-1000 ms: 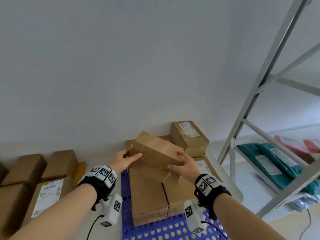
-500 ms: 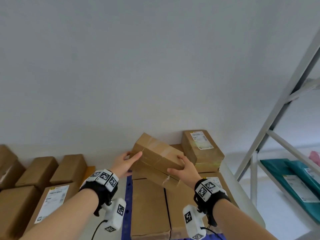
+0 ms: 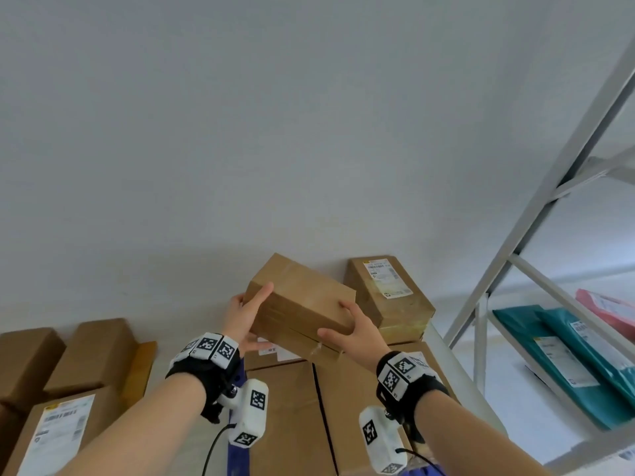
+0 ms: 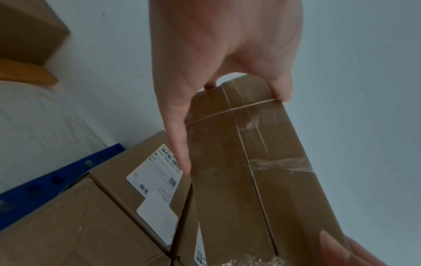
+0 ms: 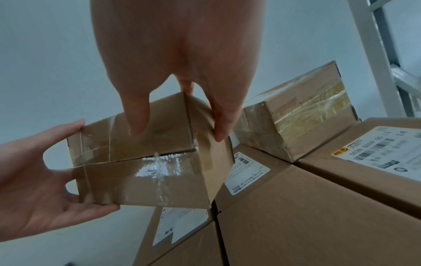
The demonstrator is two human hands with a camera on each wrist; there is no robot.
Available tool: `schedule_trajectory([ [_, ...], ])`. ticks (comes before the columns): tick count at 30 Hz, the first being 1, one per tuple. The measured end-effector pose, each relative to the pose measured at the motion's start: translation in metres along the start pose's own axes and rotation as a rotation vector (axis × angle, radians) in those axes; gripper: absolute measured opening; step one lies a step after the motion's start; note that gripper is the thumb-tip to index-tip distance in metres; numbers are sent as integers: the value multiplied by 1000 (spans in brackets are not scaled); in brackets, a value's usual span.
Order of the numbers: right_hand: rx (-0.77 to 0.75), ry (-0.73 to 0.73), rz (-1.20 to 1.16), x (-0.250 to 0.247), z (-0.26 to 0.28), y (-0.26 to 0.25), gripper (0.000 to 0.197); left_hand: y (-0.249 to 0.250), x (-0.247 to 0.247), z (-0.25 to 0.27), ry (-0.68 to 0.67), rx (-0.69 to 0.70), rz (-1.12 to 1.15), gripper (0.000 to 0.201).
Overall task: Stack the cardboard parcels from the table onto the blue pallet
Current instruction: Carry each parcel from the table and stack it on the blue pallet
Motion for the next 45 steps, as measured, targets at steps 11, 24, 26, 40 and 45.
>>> schedule_trajectory([
  [11, -49, -35, 165, -18, -25, -12, 73, 3, -8, -5, -91, -18, -124, 50],
  [24, 25, -158, -125, -10, -41, 2, 57, 0, 13, -3, -114, -16, -90, 33],
  [26, 21, -143, -132, -9, -43, 5, 57, -4, 12, -9, -84, 5, -45, 41],
  [40, 45, -108, -34, -1, -57, 7, 70, -25, 29, -26, -172, -50, -65, 86],
  [45, 37, -119, 47, -1, -64, 7, 84, -22, 42, -31, -125, -17, -79, 78],
])
Point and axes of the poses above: each hand's wrist, its own z-axis away from the middle knuckle, its own x-axis out of the palm, y = z × x, the point moved 7 cm from there along -z, towards the middle knuckle, and after that the axes turned 1 degree about z, right-handed, at the moved point
